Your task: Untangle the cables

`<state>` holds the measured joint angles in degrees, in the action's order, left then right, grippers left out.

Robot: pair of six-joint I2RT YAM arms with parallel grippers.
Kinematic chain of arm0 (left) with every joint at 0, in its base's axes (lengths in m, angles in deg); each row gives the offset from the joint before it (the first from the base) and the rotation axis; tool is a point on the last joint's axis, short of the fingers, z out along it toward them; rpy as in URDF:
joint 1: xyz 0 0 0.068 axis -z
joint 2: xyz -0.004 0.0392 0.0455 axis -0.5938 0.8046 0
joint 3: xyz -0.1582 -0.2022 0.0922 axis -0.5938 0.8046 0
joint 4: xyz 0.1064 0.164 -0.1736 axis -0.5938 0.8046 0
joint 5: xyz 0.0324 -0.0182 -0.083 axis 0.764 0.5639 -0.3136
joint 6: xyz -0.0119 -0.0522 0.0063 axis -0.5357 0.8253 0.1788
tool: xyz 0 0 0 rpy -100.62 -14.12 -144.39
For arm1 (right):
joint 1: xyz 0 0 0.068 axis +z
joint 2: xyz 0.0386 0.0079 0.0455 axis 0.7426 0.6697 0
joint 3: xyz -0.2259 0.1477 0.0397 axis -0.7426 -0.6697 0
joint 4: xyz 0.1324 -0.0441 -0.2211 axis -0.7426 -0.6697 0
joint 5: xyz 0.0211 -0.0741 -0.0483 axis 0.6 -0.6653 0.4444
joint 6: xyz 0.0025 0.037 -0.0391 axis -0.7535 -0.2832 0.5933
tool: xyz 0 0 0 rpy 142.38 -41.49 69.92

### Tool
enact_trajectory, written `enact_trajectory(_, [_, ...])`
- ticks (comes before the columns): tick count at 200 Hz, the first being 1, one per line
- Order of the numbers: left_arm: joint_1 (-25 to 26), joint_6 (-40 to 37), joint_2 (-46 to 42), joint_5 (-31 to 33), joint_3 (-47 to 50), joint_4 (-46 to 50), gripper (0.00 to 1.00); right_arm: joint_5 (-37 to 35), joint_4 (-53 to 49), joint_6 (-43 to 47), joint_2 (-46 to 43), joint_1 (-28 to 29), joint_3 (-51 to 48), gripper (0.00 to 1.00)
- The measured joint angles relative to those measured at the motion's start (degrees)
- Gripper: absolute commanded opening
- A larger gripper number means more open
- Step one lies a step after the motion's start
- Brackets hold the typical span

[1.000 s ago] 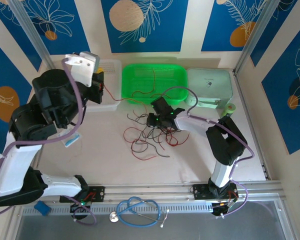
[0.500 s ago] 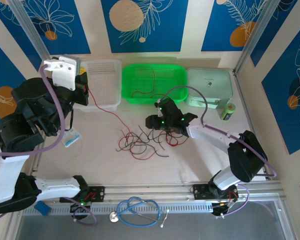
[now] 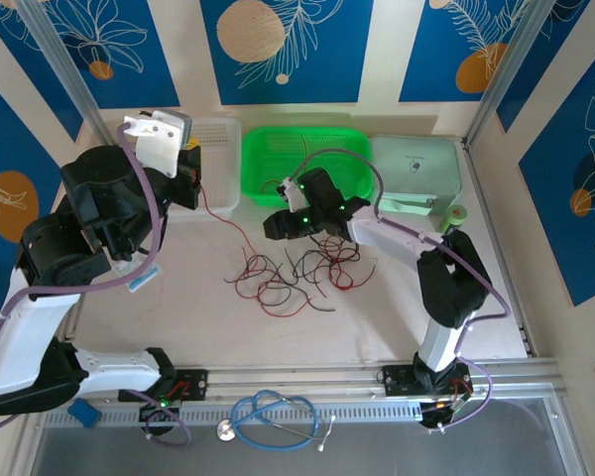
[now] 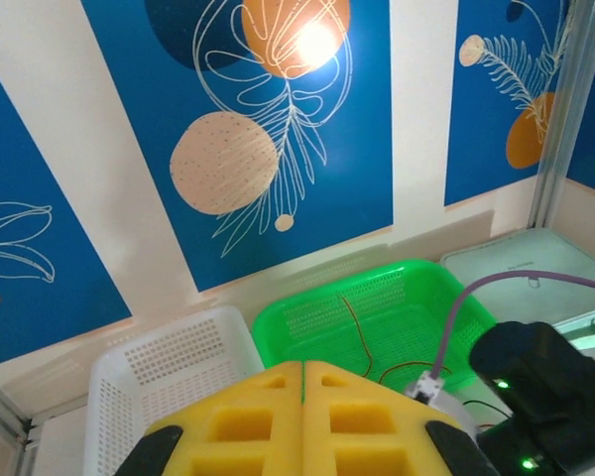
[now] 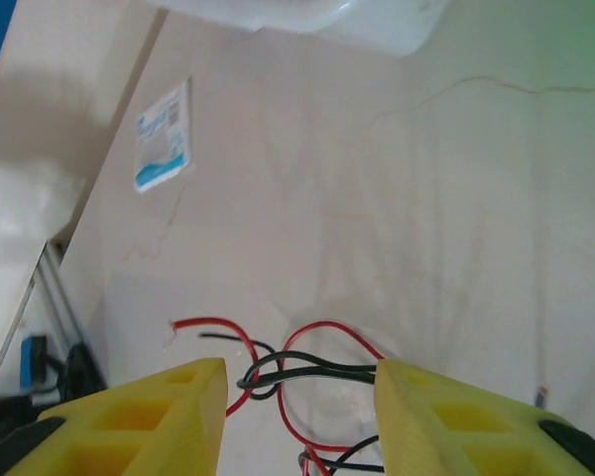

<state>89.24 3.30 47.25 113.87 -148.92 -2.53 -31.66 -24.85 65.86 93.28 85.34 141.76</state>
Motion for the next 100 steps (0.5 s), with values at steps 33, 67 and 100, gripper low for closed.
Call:
enact_trajectory(33, [0.0,0.0,0.0,-2.0,-0.9,0.0,0.02,9.6,-5.1,14.6,4.7,-0.9,5.3,0.50])
enact_trajectory(67, [0.0,0.5,-0.5,-3.2,-1.2,-0.1,0.02,15.9,-5.4,20.8,8.9,-0.4,7.8,0.54])
enact_trajectory(100, [0.0,0.4,-0.7,-3.5,-1.4,0.0,0.02,18.0,-3.6,21.8,10.3,1.6,6.3,0.55])
